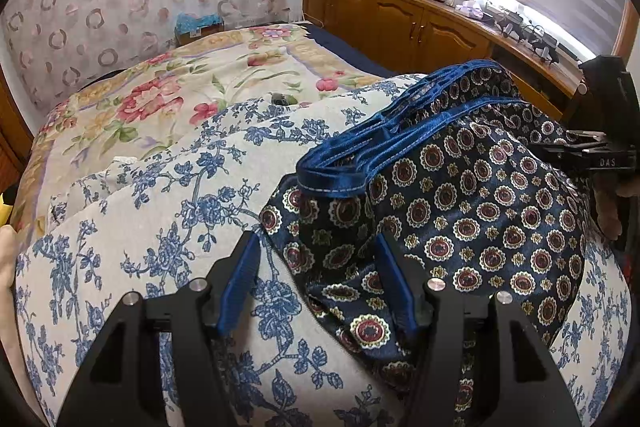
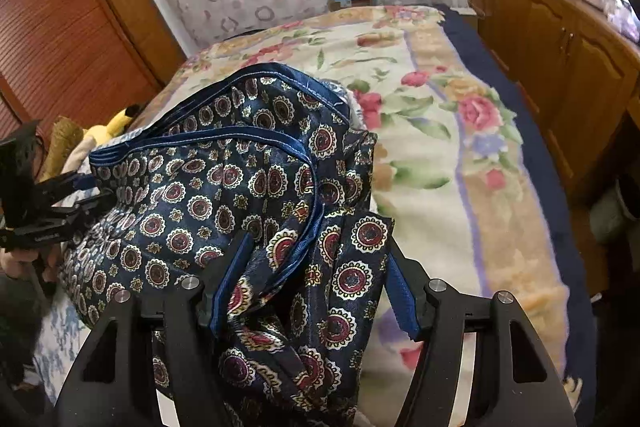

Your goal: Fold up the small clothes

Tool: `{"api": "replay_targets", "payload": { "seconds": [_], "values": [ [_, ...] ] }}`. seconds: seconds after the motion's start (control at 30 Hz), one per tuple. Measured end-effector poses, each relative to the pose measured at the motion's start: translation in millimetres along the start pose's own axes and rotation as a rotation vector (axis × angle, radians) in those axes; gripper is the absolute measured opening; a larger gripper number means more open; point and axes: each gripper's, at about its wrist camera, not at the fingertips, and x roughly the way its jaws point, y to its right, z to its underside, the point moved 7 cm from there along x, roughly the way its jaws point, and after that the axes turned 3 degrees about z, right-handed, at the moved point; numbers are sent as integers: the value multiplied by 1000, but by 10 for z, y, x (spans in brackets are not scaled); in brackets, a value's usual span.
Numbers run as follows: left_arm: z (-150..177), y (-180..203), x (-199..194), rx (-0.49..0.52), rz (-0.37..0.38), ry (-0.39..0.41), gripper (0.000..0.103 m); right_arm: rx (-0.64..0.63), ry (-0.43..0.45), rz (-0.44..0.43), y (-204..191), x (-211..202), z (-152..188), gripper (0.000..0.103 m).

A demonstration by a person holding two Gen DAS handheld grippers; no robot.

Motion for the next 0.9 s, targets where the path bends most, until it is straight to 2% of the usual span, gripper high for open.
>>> {"api": "replay_targets", "payload": {
  "seconds": [0.13, 0.23, 0.3, 0.33, 0.37, 0.4, 0.5, 0.53, 0.57, 0.73, 0.9],
  "values": [
    [-58, -39, 18, -46, 33, 10, 60, 2, -9, -41, -45, -12, 9, 51],
    [-101, -95, 29, -87, 63, 17, 57, -7, -10, -35, -79, -35, 21, 48],
    [-115, -117, 38, -104, 80, 20, 41, -13, -6, -26, -87, -49, 20, 44],
    [-116, -124, 41, -114, 94, 19, 38, -18, -2, -15, -91, -64, 20, 40],
    [-123, -129, 46, -124, 111, 16, 31, -22, 4, -4, -88, -81, 21, 37],
    [-117, -114, 45, -129, 131, 13, 18, -23, 9, 2, -82, -91, 20, 34],
    [-123, -39, 16, -120, 150, 15, 6, -44, 28, 36, -99, -155, 32, 23],
    [-134, -1, -16, -110, 151, 27, 4, -63, 41, 34, -148, -202, 27, 11],
    [-148, 33, -61, -104, 147, 42, 3, -76, 52, 42, -179, -240, 21, 10],
    [-222, 135, -356, -94, 175, 114, 2, -133, 101, 88, -341, -448, 9, 6],
    [-289, 242, -854, -82, 211, 206, 1, -164, 180, 108, -550, -754, -75, 6]
  ]
}}
